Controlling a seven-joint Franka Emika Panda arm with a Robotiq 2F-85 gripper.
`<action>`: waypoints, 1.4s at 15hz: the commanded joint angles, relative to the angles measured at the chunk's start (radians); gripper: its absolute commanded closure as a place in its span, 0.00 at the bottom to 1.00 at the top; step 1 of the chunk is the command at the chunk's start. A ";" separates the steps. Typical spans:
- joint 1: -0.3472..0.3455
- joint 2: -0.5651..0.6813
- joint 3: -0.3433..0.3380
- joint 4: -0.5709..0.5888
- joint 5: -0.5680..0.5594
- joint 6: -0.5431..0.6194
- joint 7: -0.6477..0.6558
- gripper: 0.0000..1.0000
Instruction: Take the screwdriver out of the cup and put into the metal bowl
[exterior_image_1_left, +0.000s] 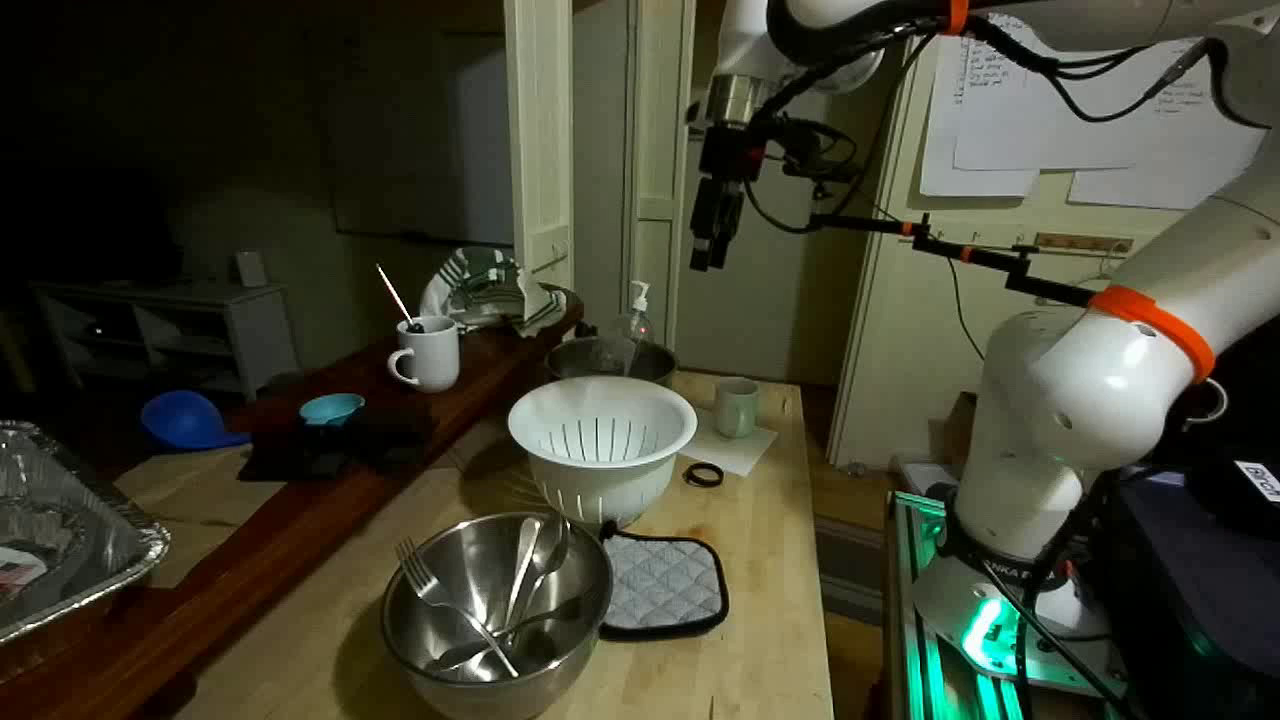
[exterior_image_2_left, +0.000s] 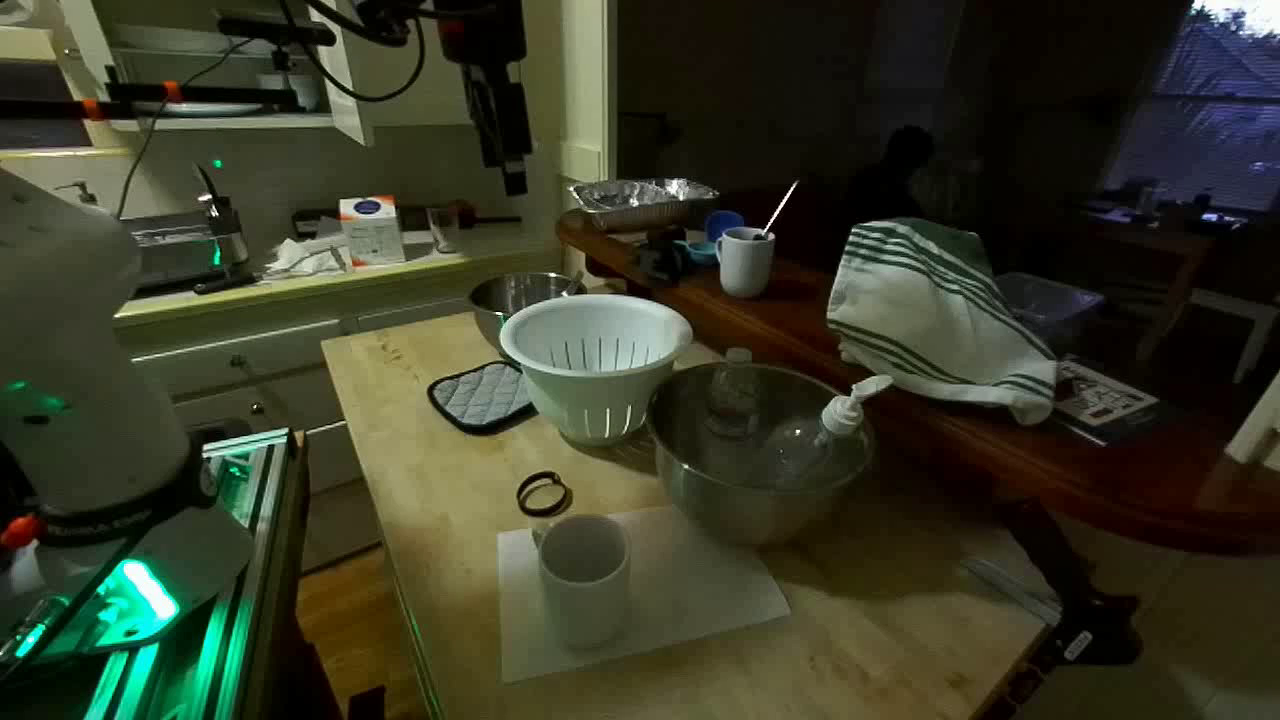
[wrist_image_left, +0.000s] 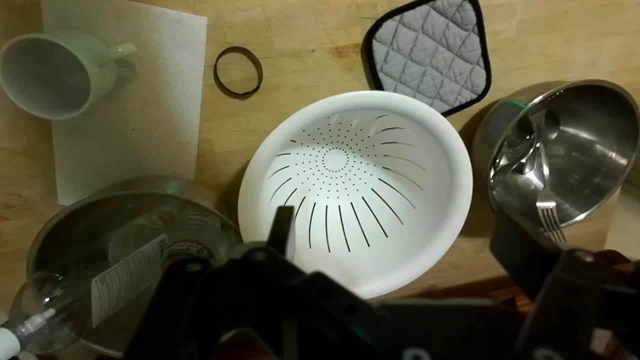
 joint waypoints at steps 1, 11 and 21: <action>-0.011 0.001 0.008 0.002 0.005 -0.002 -0.005 0.00; -0.011 0.001 0.008 0.002 0.005 -0.002 -0.005 0.00; -0.016 0.040 0.056 0.039 -0.032 0.124 0.030 0.00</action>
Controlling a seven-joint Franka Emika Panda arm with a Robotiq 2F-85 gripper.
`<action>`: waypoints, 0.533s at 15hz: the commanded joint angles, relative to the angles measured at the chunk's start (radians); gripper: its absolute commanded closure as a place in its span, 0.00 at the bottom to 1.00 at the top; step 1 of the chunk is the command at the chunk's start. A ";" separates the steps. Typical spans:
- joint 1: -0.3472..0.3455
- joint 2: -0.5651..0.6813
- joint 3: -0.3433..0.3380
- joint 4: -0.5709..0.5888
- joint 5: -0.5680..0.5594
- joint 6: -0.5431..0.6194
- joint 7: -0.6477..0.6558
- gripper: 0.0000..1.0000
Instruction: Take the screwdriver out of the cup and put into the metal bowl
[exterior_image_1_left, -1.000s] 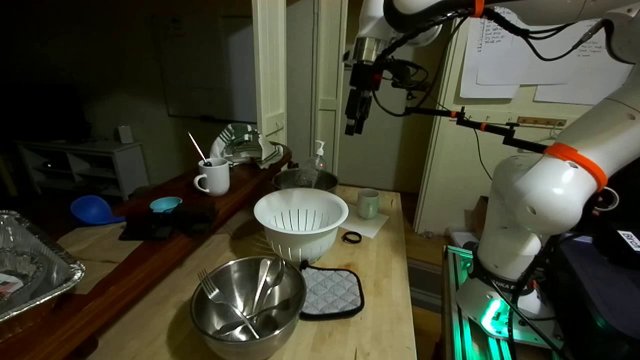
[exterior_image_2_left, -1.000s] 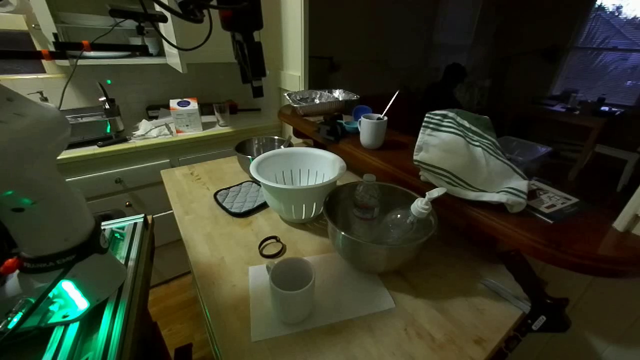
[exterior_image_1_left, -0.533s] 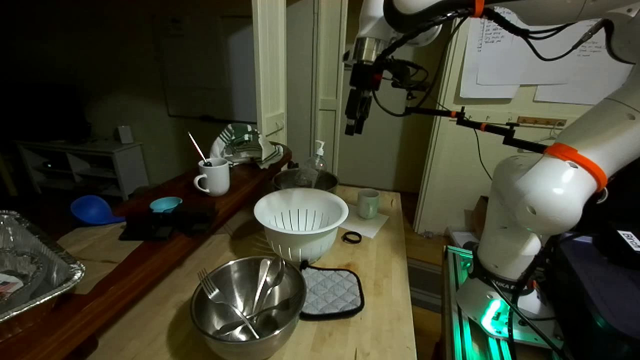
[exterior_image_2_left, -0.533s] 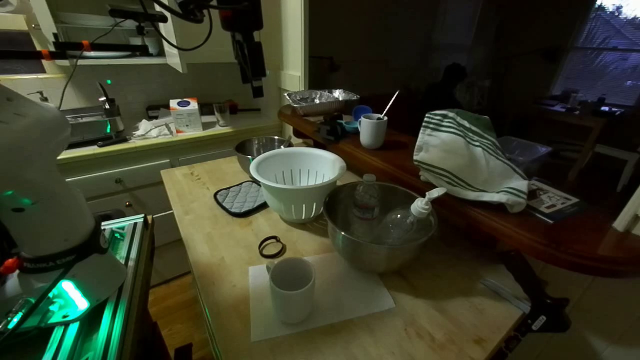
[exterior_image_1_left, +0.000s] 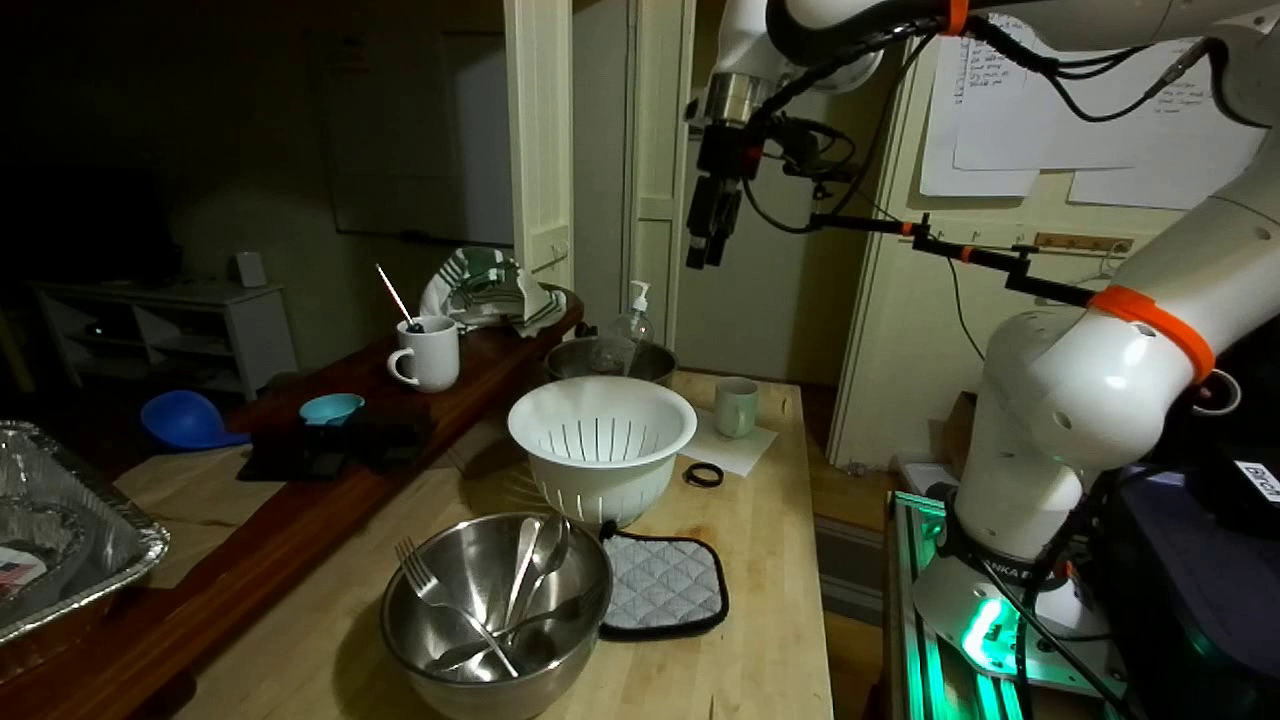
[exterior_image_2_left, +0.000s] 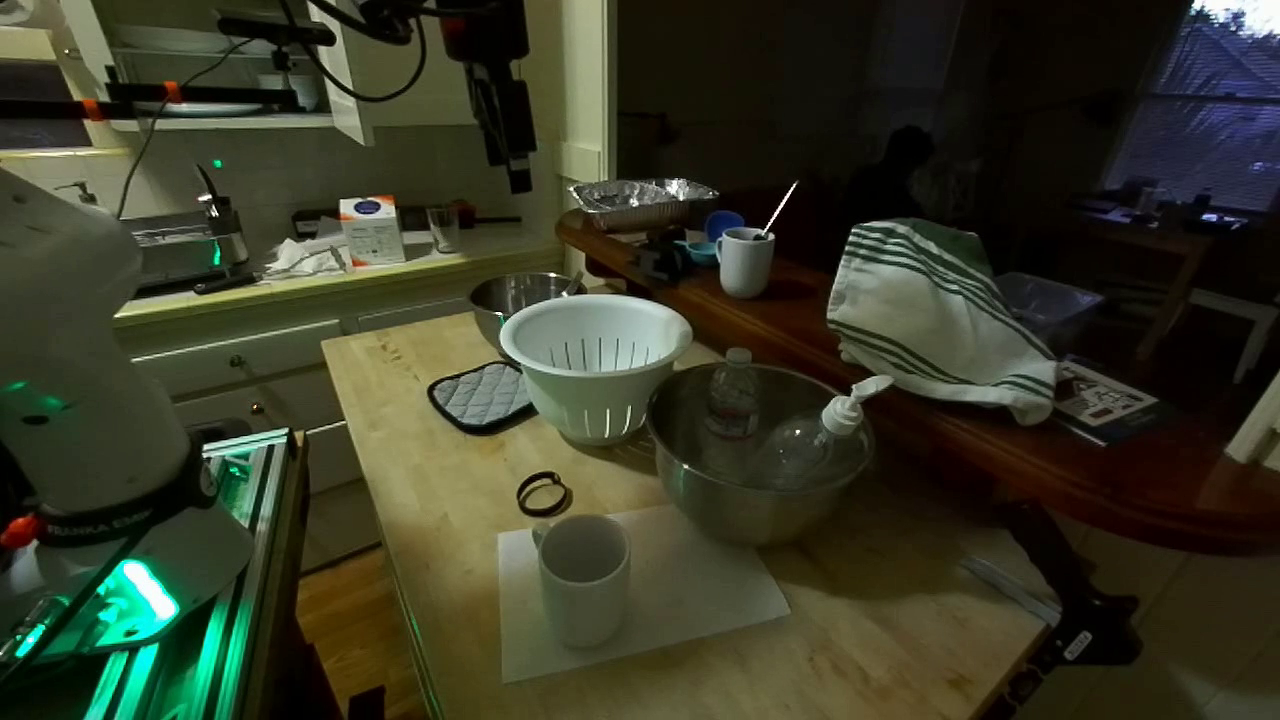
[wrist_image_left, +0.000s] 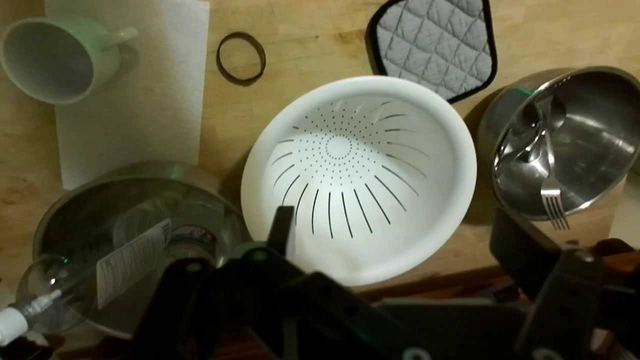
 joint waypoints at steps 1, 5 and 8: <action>-0.013 0.052 0.068 0.054 -0.056 0.133 0.040 0.00; -0.013 0.157 0.139 0.157 -0.140 0.217 0.089 0.00; -0.026 0.239 0.162 0.261 -0.210 0.194 0.144 0.00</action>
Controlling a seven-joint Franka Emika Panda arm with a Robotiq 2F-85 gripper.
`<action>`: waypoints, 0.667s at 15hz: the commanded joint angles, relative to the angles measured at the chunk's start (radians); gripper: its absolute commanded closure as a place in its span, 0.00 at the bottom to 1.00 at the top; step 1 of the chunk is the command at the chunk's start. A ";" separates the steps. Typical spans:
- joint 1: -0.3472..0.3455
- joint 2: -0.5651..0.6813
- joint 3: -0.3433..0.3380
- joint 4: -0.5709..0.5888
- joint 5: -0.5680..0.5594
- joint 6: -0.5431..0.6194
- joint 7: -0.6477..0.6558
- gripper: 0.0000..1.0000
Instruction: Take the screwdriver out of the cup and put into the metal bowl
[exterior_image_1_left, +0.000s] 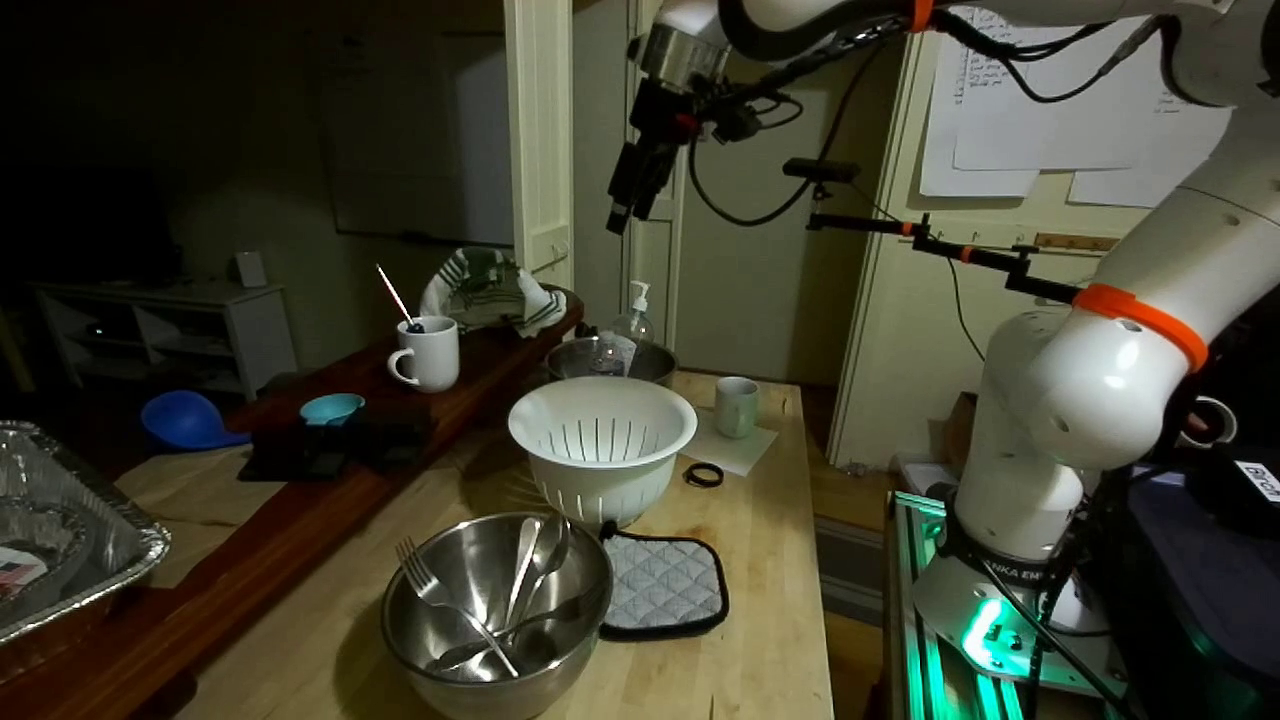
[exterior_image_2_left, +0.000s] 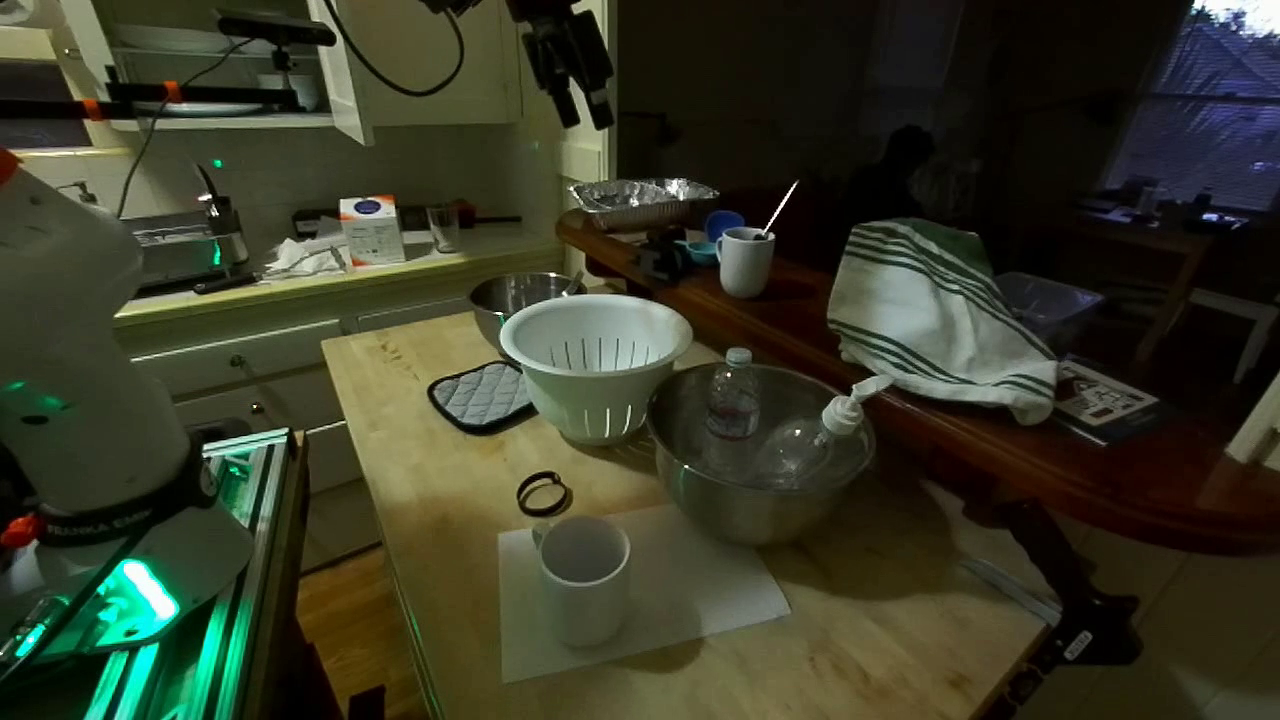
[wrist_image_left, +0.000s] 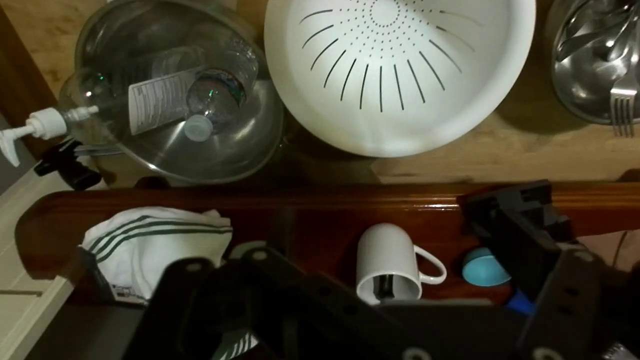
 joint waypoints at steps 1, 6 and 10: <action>-0.007 0.136 0.005 0.156 -0.040 -0.030 0.024 0.00; 0.045 0.295 -0.098 0.348 0.277 -0.019 -0.138 0.00; 0.015 0.423 -0.099 0.481 0.304 -0.029 -0.139 0.00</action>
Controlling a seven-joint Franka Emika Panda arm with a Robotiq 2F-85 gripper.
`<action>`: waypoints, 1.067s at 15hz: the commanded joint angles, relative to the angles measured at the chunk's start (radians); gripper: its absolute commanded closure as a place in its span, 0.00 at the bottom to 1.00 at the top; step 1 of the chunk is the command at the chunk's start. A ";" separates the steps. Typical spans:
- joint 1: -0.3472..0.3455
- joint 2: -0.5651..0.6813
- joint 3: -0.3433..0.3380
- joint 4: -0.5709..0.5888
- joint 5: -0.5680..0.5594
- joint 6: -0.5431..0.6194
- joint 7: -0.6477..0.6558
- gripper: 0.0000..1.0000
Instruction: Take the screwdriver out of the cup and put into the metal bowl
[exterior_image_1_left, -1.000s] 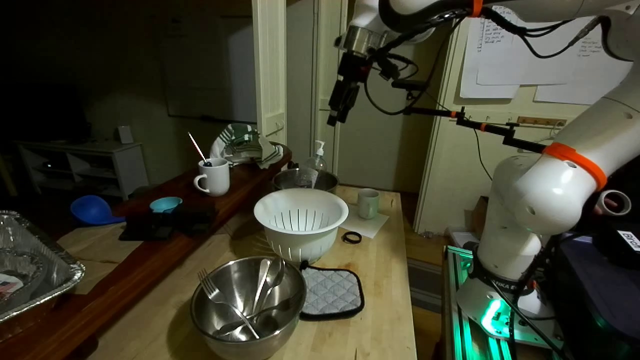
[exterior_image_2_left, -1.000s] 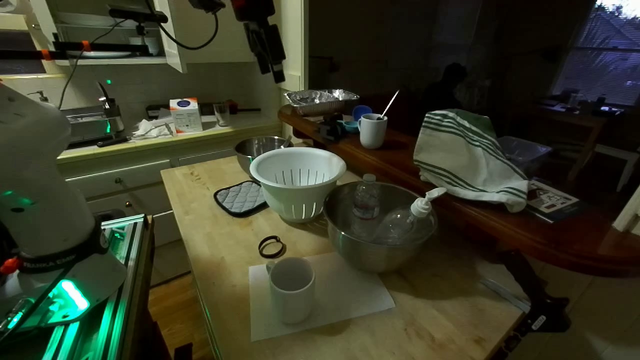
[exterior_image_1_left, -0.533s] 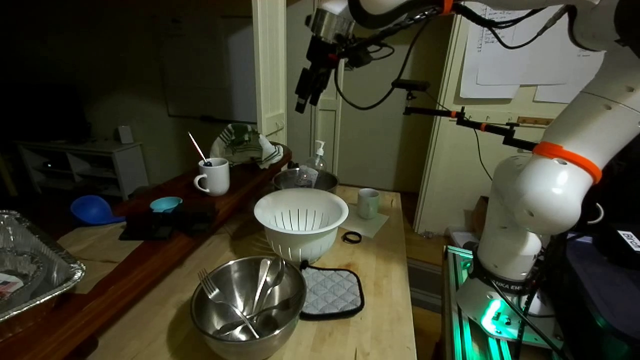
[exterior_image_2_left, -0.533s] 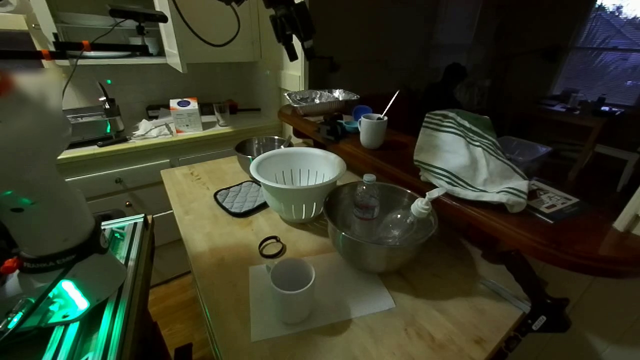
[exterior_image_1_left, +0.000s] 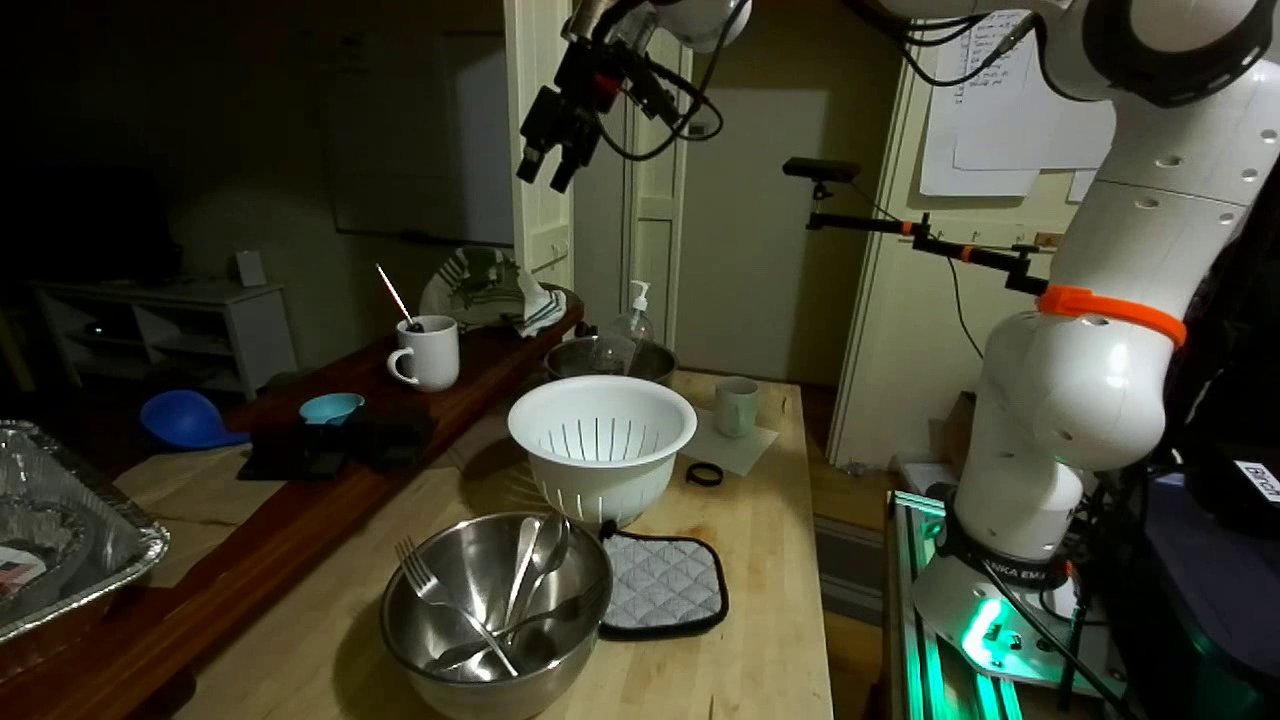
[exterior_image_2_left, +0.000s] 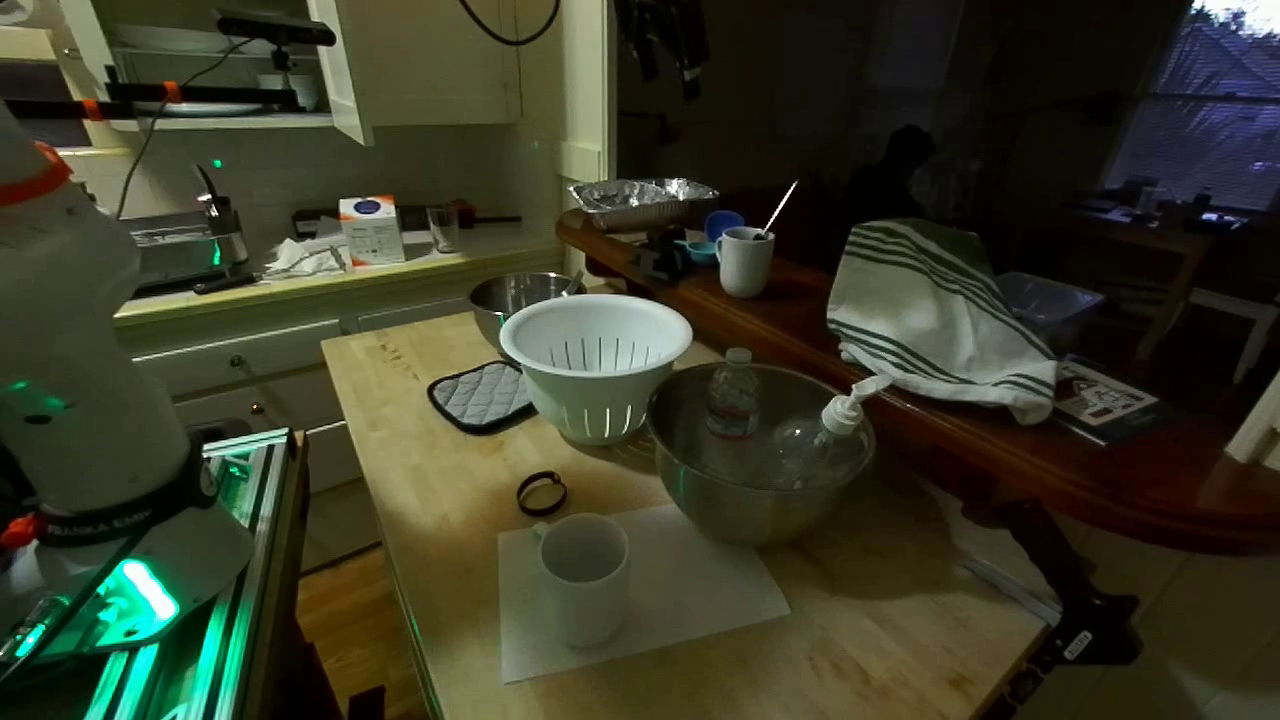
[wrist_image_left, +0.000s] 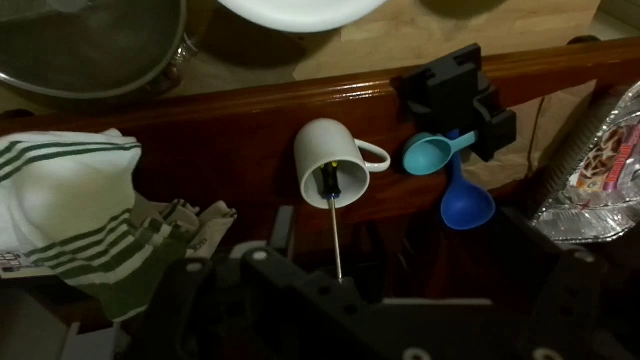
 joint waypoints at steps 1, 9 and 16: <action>-0.014 0.130 0.000 0.136 -0.004 -0.032 0.019 0.00; -0.024 0.143 0.001 0.108 -0.014 0.016 0.027 0.00; -0.022 0.440 0.023 0.326 -0.120 -0.002 0.045 0.00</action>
